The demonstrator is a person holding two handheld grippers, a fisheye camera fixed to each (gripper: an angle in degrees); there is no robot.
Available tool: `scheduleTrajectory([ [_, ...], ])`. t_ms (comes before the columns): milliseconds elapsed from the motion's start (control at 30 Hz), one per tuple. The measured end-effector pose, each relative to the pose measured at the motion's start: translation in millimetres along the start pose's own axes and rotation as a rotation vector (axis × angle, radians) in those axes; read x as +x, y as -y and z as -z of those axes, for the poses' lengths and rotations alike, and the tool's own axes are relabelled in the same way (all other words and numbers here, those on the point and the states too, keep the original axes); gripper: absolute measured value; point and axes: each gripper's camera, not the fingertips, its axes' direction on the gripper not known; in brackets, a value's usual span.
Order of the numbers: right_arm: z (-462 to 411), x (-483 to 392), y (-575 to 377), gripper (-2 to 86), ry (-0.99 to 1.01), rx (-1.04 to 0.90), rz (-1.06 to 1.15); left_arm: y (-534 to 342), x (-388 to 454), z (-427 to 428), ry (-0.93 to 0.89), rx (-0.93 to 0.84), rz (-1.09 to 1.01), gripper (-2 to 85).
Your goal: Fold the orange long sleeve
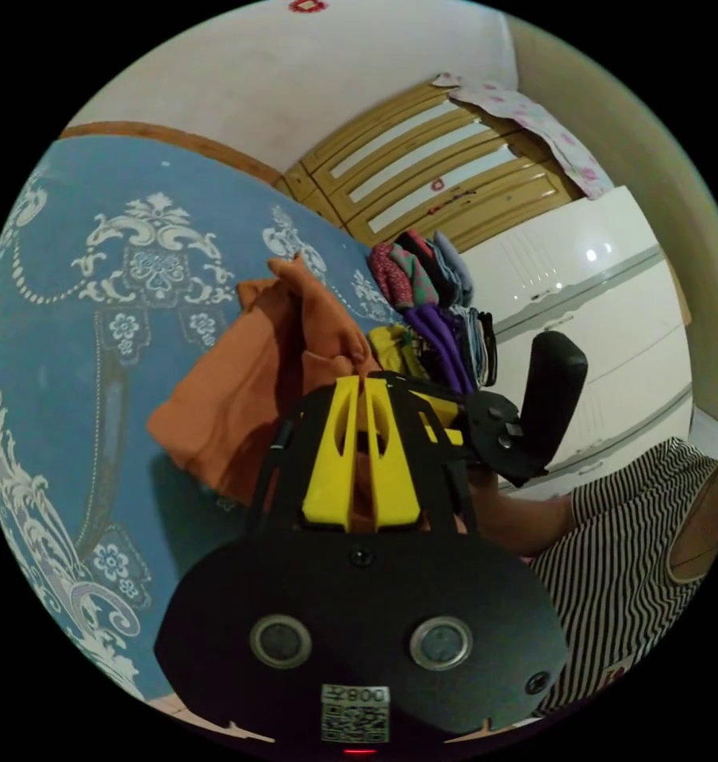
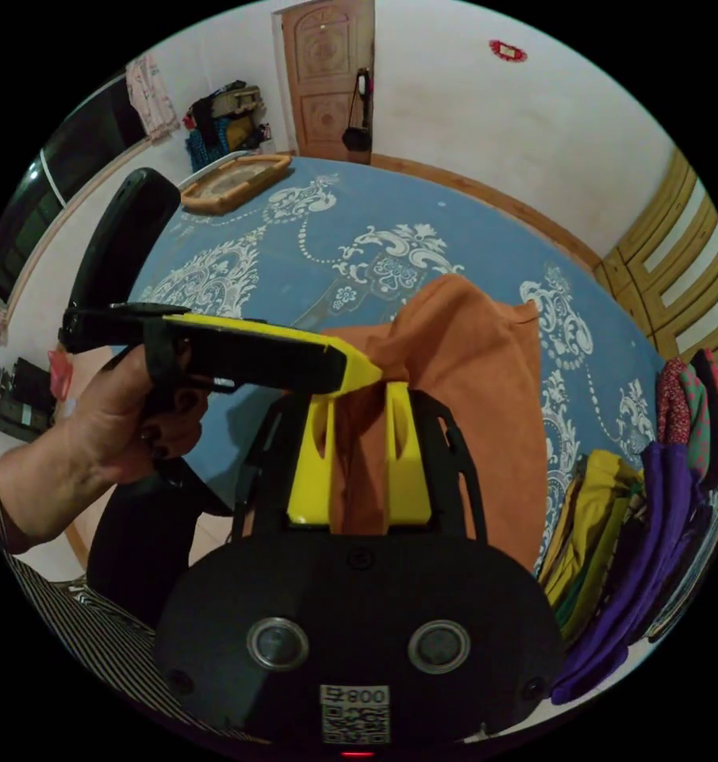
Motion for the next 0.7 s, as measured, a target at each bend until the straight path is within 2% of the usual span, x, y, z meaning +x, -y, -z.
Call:
scheduleTrajectory([
  [100, 11.6, 2.2, -17.5, 8.5, -0.004, 0.043, -0.047, 18.9, 30.7, -14.3, -0.003, -0.007, -0.051, 0.9],
  [233, 27.0, 12.5, -47.6, 4.2, 0.045, 0.086, -0.105, 43.3, 63.1, -33.6, -0.101, -0.047, -0.118, 0.9],
  [333, 45.5, 30.7, -79.5, 2.6, 0.142, 0.117, -0.156, 55.7, 76.7, -32.8, -0.107, 0.014, -0.139, 1.3],
  [433, 71.3, 51.5, -118.8, 1.9, 0.237, 0.180, -0.201, 72.7, 72.6, -42.2, -0.049, 0.035, -0.073, 2.5],
  [700, 100.2, 41.7, -210.9, 1.1, 0.364, 0.166, -0.193, 142.9, 72.8, -131.7, -0.153, -0.049, 0.063, 11.4],
])
